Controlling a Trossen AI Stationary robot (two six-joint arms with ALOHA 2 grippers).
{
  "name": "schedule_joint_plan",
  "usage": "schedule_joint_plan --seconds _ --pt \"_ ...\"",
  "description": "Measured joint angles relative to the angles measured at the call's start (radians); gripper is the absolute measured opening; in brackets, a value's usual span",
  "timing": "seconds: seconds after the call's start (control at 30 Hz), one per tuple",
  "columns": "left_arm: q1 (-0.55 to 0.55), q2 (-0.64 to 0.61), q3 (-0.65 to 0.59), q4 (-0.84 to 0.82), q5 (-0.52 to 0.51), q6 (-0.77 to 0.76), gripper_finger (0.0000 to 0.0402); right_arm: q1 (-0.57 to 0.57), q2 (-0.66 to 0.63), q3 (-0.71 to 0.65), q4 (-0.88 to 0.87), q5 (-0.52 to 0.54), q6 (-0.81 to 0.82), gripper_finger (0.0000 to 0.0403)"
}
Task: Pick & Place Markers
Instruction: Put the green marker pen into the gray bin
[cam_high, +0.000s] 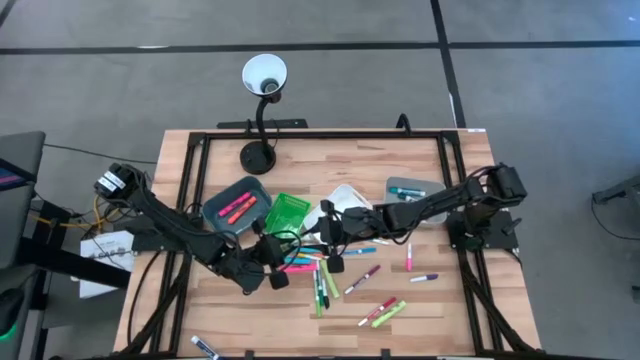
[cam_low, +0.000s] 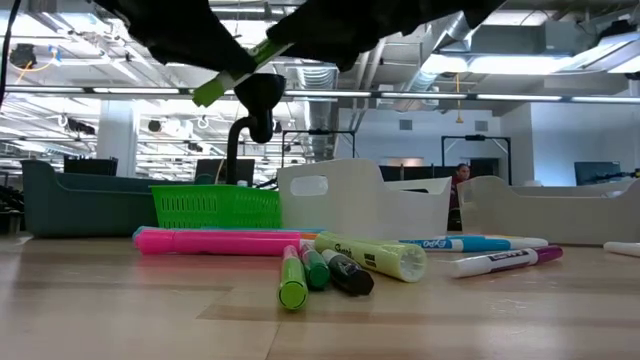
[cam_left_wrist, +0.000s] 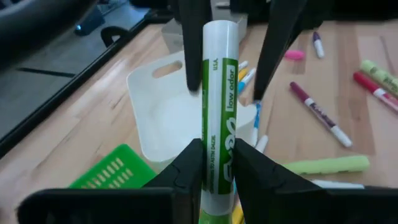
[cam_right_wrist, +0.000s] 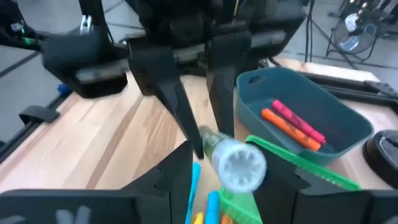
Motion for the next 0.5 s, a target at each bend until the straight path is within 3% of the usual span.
schedule_joint_plan --seconds 0.37,0.5 --pt "0.0 0.0 0.0 0.016 -0.001 0.025 0.0073 -0.008 0.001 0.0 0.005 -0.007 0.008 0.0091" --pt "0.003 0.0 0.001 0.017 0.017 0.026 0.0081 -0.009 0.0 0.0 0.007 -0.068 0.008 0.0077"
